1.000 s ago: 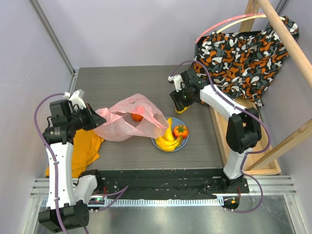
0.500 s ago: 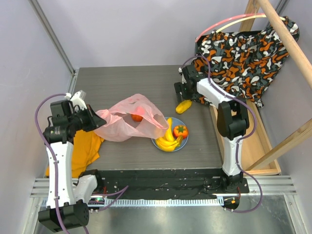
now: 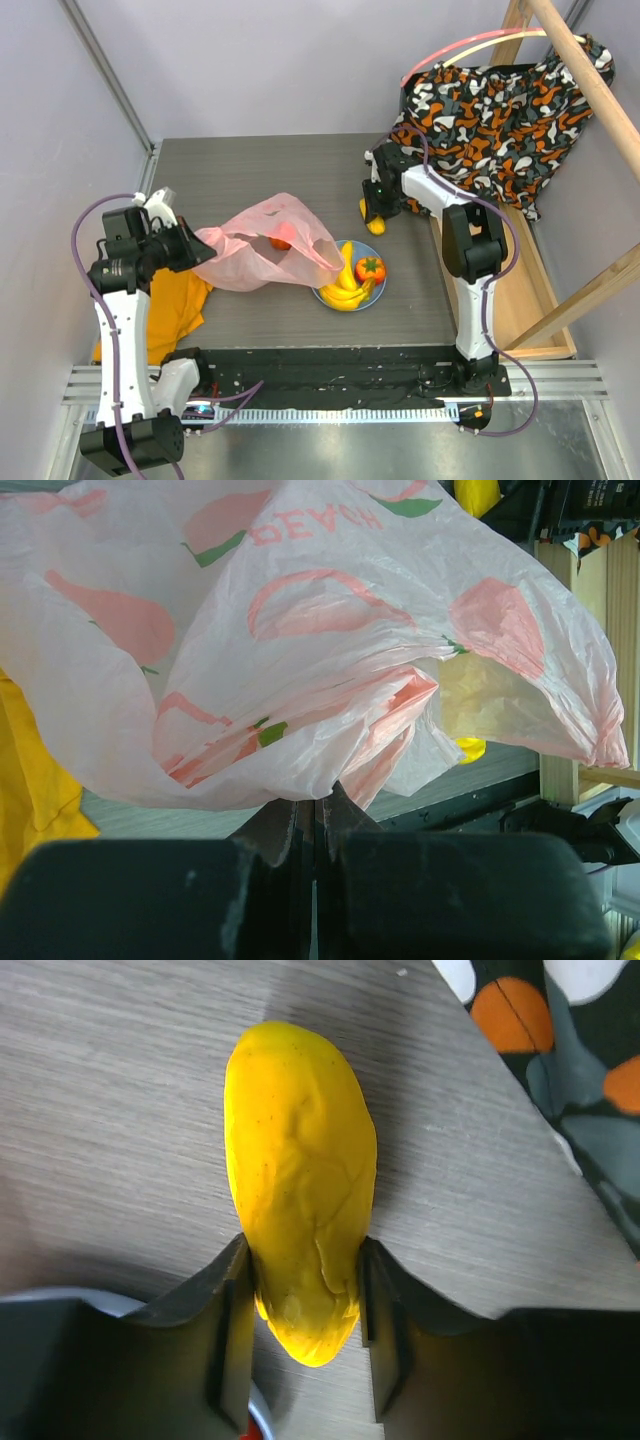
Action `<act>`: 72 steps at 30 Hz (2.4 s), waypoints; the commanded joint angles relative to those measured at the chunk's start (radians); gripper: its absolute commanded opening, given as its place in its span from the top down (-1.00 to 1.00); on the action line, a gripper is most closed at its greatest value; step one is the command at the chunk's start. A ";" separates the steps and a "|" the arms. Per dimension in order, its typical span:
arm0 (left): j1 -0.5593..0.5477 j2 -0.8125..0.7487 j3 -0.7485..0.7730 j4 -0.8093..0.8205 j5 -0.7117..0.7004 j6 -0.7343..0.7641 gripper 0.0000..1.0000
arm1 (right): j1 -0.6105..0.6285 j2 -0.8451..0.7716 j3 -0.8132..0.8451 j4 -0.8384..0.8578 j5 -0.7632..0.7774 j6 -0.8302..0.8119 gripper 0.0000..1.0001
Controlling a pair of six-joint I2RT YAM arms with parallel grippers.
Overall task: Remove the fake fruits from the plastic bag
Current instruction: Pick up the fake fruit from the center of the board, then place the fake fruit on the plate.
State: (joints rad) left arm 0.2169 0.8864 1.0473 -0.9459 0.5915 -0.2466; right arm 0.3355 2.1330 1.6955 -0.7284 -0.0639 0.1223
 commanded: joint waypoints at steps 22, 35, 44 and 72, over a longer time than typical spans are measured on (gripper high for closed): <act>0.025 0.063 0.204 0.243 -0.041 -0.149 1.00 | 0.049 -0.283 -0.106 -0.207 -0.324 -0.190 0.70; 0.048 0.005 0.148 0.222 -0.027 -0.146 1.00 | 0.166 -0.160 -0.060 -0.175 -0.309 -0.214 0.66; 0.052 0.006 0.132 0.223 -0.016 -0.149 1.00 | 0.168 -0.122 -0.059 -0.143 -0.243 -0.260 0.61; 0.049 0.025 0.259 0.101 0.036 -0.068 1.00 | 0.158 -0.209 -0.109 -0.190 -0.261 -0.173 -0.43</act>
State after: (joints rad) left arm 0.2588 0.9314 1.2045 -0.7864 0.5915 -0.3748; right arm 0.4953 2.0083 1.5845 -0.9184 -0.3099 -0.0742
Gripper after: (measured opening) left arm 0.017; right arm 0.712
